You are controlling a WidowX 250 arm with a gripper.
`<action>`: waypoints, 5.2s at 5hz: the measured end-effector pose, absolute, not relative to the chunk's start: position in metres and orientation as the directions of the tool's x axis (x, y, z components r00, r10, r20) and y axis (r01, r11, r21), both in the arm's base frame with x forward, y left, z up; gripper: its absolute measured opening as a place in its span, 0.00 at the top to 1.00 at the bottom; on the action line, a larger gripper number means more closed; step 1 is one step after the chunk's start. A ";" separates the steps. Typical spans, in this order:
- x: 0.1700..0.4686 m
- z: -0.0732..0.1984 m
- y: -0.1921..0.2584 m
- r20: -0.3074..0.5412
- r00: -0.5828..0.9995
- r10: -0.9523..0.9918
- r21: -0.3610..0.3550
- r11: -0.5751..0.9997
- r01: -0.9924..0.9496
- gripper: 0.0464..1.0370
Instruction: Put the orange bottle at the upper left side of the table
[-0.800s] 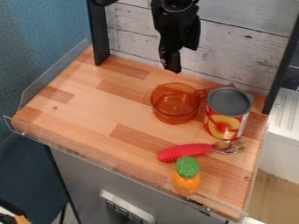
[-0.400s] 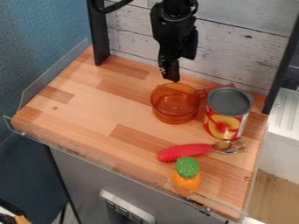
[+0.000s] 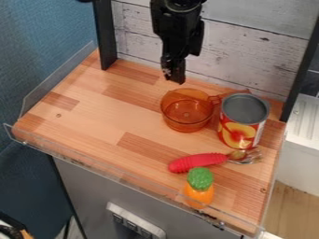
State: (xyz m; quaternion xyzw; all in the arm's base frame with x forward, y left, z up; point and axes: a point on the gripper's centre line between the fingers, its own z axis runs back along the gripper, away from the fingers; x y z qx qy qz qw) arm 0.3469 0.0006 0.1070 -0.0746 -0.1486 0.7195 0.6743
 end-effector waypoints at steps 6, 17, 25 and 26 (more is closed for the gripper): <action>0.242 0.050 -0.065 0.176 -0.028 0.984 -0.140 -0.003 -0.990 0.04; 0.348 0.095 0.032 0.140 -0.241 0.960 -0.309 -0.189 -0.932 0.42; 0.395 0.030 0.130 0.282 -0.466 0.839 -0.225 -0.414 -0.882 0.36; 0.392 0.027 0.127 0.270 -0.480 0.835 -0.210 -0.435 -0.876 0.08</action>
